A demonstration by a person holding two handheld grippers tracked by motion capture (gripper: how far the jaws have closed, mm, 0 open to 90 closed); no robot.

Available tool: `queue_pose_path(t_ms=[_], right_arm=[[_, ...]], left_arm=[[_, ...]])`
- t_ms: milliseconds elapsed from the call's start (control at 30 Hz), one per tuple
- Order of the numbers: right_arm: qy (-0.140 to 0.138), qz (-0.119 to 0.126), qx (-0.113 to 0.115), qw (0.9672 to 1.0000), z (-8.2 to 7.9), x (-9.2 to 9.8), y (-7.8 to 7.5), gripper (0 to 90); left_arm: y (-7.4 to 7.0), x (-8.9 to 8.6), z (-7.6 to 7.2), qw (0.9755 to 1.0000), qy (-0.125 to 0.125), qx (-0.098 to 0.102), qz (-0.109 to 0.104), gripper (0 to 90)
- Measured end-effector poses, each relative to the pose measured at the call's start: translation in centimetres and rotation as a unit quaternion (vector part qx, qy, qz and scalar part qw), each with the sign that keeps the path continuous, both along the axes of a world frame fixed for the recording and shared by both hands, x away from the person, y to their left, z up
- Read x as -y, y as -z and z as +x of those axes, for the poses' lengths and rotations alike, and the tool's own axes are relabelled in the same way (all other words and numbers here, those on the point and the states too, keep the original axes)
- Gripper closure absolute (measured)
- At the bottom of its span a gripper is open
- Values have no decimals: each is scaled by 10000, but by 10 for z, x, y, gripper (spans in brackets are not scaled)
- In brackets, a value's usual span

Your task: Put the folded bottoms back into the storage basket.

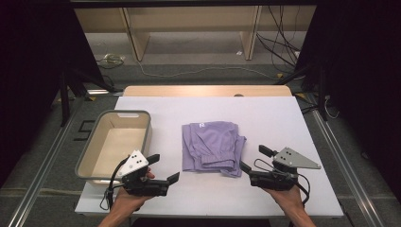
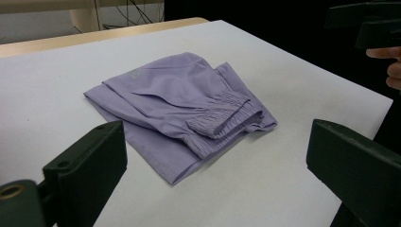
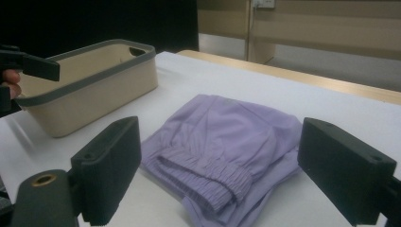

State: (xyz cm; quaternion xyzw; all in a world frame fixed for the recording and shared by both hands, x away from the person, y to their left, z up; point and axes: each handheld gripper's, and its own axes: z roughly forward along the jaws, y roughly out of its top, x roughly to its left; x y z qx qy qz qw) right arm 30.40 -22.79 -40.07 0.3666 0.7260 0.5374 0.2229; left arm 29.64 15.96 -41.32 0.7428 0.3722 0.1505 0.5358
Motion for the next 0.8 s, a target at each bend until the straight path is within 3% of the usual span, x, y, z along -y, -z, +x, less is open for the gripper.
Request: queue_pose_path(t_ms=[800], right_arm=[[97,12,84,9999,5,4,-4,153]], left_arm=[[2,4,5,9999,-44,-154,28,56]])
